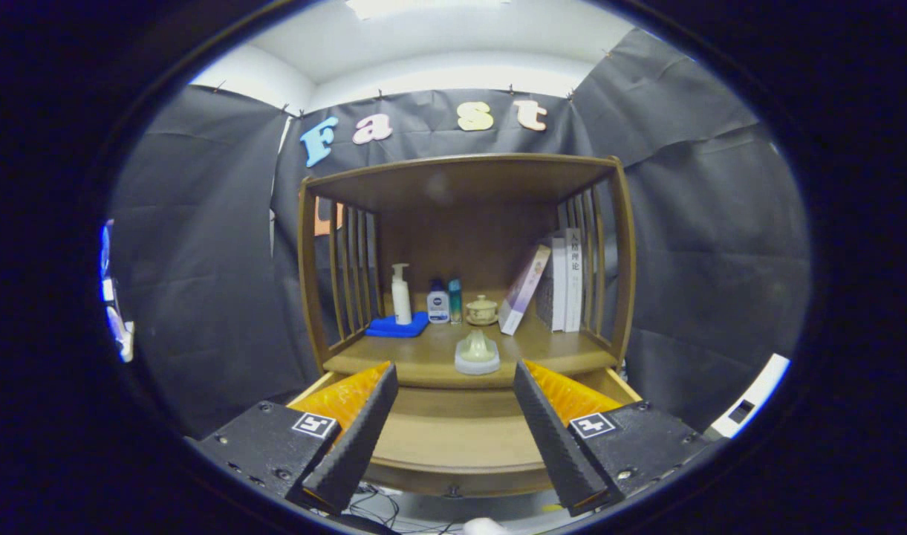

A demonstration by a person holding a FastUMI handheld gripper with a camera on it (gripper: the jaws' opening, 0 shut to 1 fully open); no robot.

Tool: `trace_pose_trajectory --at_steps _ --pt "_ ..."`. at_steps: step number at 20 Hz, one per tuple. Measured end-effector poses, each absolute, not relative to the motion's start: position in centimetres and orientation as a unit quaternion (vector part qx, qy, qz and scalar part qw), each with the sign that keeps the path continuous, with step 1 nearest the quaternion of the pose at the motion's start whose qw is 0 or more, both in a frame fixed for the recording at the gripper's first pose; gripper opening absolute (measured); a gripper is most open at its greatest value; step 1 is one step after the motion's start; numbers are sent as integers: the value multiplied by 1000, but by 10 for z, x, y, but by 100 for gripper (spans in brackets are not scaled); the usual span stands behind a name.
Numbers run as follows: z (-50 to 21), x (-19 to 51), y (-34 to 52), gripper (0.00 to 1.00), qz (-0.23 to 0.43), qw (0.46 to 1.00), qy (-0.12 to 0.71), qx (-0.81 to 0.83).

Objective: Pull open the drawer, take out the items inside it, and place them on the countertop above the cabinet.

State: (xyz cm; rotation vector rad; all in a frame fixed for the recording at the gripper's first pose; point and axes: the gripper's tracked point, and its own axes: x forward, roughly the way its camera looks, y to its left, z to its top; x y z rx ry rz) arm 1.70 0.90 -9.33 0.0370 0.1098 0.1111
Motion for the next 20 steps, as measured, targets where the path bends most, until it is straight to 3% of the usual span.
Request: trace_pose_trajectory --at_steps 11,20 --pt "-226 -2 -5 99 29 994 102 -3" --pt "-271 4 -1 99 23 991 131 7"
